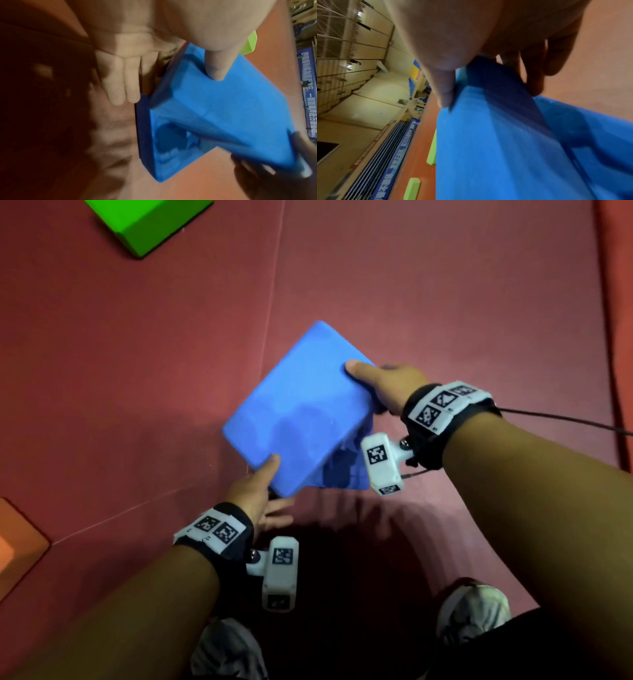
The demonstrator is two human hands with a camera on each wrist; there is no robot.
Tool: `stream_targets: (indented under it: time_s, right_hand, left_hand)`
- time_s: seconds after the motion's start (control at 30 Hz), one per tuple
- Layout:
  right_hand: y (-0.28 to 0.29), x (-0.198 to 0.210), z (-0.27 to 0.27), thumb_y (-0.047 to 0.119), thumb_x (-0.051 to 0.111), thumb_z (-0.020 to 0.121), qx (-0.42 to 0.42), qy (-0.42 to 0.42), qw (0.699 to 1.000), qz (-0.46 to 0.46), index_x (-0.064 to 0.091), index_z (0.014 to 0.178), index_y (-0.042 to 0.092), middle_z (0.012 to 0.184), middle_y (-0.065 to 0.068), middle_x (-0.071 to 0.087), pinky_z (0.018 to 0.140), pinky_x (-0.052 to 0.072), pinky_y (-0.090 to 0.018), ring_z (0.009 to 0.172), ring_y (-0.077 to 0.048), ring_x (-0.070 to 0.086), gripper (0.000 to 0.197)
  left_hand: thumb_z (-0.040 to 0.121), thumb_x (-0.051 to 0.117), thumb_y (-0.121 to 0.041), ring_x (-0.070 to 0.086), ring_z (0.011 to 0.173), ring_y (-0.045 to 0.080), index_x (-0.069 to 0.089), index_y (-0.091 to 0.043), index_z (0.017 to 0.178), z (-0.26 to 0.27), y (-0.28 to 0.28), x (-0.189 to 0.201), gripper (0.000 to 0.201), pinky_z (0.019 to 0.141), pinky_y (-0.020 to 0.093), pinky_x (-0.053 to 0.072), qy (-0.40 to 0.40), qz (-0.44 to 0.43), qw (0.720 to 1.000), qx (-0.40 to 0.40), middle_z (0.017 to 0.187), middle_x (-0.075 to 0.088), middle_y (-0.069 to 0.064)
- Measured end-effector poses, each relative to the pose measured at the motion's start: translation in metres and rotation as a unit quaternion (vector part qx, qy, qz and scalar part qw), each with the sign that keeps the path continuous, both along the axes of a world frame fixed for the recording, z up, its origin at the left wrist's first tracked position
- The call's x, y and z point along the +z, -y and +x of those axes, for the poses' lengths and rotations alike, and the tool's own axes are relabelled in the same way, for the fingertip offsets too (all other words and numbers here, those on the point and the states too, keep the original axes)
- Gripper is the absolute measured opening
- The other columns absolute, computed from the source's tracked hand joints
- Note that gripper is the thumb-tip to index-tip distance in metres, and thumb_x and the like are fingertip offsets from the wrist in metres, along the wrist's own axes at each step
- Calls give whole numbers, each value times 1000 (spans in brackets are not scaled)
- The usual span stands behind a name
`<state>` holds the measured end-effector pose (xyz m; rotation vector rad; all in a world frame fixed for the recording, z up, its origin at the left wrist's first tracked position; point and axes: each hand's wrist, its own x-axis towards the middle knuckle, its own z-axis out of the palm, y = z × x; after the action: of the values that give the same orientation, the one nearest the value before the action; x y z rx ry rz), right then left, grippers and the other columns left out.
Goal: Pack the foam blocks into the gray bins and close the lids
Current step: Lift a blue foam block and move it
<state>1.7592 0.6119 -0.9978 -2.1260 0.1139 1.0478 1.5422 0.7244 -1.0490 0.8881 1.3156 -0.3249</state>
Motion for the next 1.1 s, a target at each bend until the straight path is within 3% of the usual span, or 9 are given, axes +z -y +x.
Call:
stream_targets:
  time_s: [0.1, 0.27, 0.43, 0.53, 0.73, 0.83, 0.9, 0.97, 1.1]
  right_hand:
    - [-24, -1, 13, 47, 76, 72, 75, 55, 996, 8, 65, 116, 19, 105, 1, 69, 75, 48, -26, 89, -19, 64, 53]
    - [-9, -24, 18, 46, 71, 75, 122, 77, 989, -33, 62, 99, 15, 96, -4, 67, 61, 45, -26, 74, -17, 60, 40]
    - [2, -36, 25, 62, 53, 88, 117, 75, 990, -12, 55, 121, 8, 124, -11, 61, 92, 41, -35, 109, -28, 57, 63]
    - [3, -37, 28, 65, 49, 88, 128, 73, 989, -25, 53, 128, 8, 131, -11, 56, 96, 38, -34, 116, -28, 53, 69]
    - [28, -28, 9, 61, 53, 88, 130, 3, 991, -22, 63, 122, 21, 120, 0, 63, 90, 39, -29, 103, -21, 57, 54]
    - [34, 17, -9, 62, 54, 86, 125, -32, 991, -22, 64, 123, 19, 115, -1, 65, 92, 43, -32, 98, -22, 60, 57]
    - [34, 63, -17, 58, 56, 87, 84, -27, 996, -8, 64, 121, 20, 96, 2, 64, 78, 45, -26, 78, -12, 57, 51]
    - [32, 125, -21, 53, 57, 89, 73, -26, 997, 2, 63, 121, 19, 82, 6, 56, 65, 39, -24, 66, -5, 47, 47]
    - [18, 277, -20, 55, 56, 89, 100, -4, 995, 32, 64, 117, 23, 95, 3, 61, 75, 39, -24, 76, -9, 54, 43]
  left_hand:
    - [91, 43, -62, 60, 109, 32, 46, -20, 135, 3, 11, 0, 61, 66, 43, 54, -18, -26, 999, -11, 134, 55, 11]
    - [87, 36, -72, 60, 106, 34, 41, -18, 142, 9, 18, -2, 77, 59, 40, 54, -25, -60, 998, 12, 138, 52, 17]
    - [85, 32, -76, 55, 117, 38, 42, -20, 142, 13, 24, -12, 80, 66, 45, 52, -13, -62, 996, 57, 134, 52, 23]
    - [87, 31, -75, 54, 122, 37, 45, -25, 140, 11, 25, -18, 74, 80, 47, 48, -4, -50, 996, 72, 134, 55, 20]
    - [89, 42, -68, 66, 93, 31, 60, -22, 106, 11, 17, -4, 53, 81, 45, 51, -24, 26, 993, 115, 103, 69, 8]
    - [86, 51, -67, 69, 79, 30, 66, -16, 92, 9, 5, 36, 54, 79, 49, 57, -24, 68, 990, 120, 89, 72, 8]
    - [83, 52, -68, 71, 82, 29, 67, -17, 95, 8, -2, 78, 54, 80, 48, 57, -5, 80, 990, 120, 94, 74, 7]
    - [81, 50, -70, 71, 89, 29, 65, -20, 97, 9, -9, 138, 55, 80, 45, 57, 2, 91, 988, 124, 103, 74, 8]
    - [86, 41, -71, 71, 91, 26, 65, -26, 98, 11, -21, 288, 53, 82, 44, 52, 21, 121, 981, 154, 104, 74, 0]
